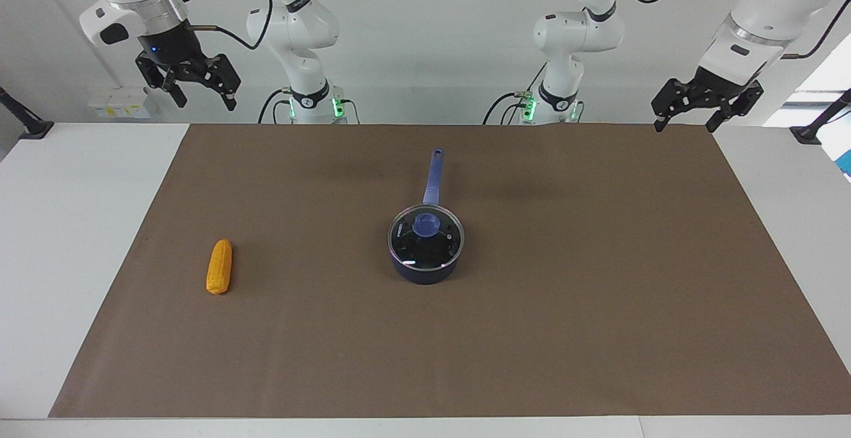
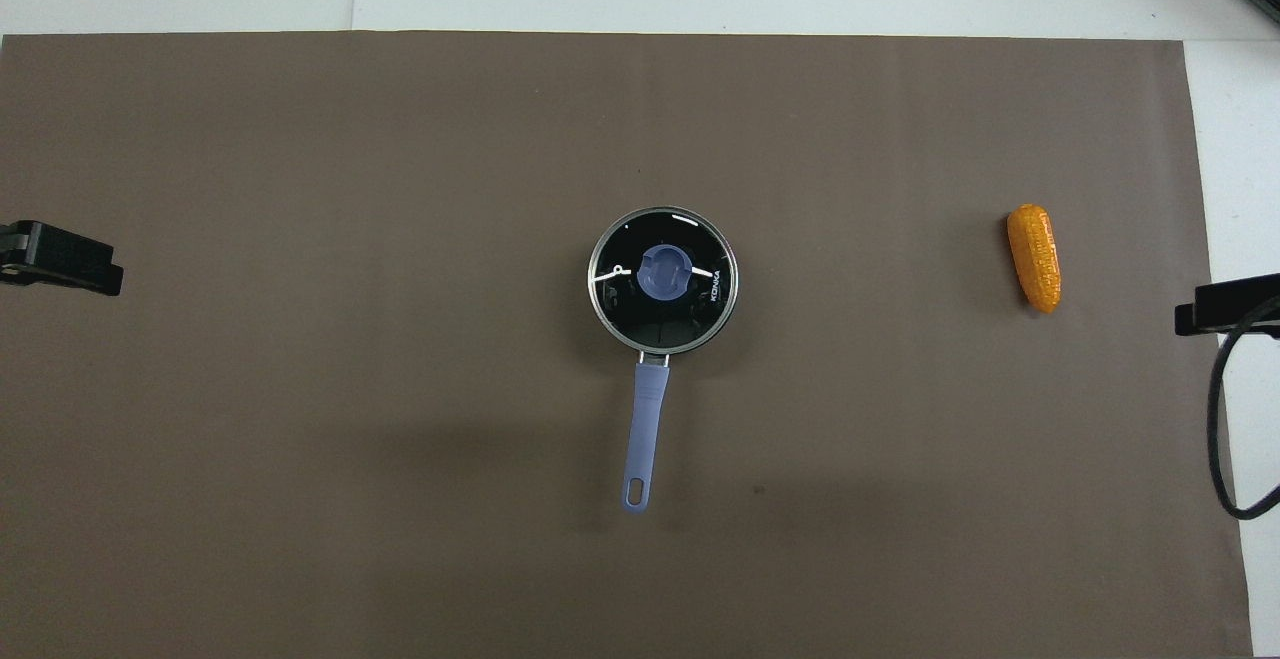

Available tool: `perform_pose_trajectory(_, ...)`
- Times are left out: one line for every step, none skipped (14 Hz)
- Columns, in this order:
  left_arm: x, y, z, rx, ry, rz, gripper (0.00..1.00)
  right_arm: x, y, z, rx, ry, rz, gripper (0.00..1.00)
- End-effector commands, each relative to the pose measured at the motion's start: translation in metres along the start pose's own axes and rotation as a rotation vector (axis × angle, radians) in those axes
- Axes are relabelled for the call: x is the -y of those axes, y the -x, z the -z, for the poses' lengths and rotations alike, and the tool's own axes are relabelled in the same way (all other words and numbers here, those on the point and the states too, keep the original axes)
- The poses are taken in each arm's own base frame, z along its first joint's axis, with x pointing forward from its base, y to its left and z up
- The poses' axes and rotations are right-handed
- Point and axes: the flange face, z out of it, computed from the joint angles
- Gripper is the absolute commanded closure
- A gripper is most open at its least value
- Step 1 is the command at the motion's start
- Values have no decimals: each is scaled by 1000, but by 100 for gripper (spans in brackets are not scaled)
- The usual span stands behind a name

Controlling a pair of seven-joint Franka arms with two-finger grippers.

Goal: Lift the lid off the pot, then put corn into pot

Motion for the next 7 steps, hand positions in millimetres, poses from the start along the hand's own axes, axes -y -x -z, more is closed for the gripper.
perform_pose_trajectory(-3,6,1,-5,17,-14,0,3,12,9,19,-12,10,0)
perform_pose_trajectory(-7,4,-2,-10,18,-19,0,-1,18,11,35,2,15,0)
perform_pose_trajectory(-8,3,-6,-12,23,0,0,-4,20,12,27,1,14,0)
perform_pose_trajectory(-13,1,-9,-16,22,27,0,-5,16,3,33,4,14,0)
perform_pose_trajectory(-23,0,-19,-2,22,15,0,-8,13,-12,54,5,15,0)
perform_pose_trajectory(-26,-1,-26,1,22,1,0,-18,11,-33,77,4,21,0)
perform_pose_trajectory(-38,0,-34,3,20,-20,0,-25,6,-54,69,2,37,0)
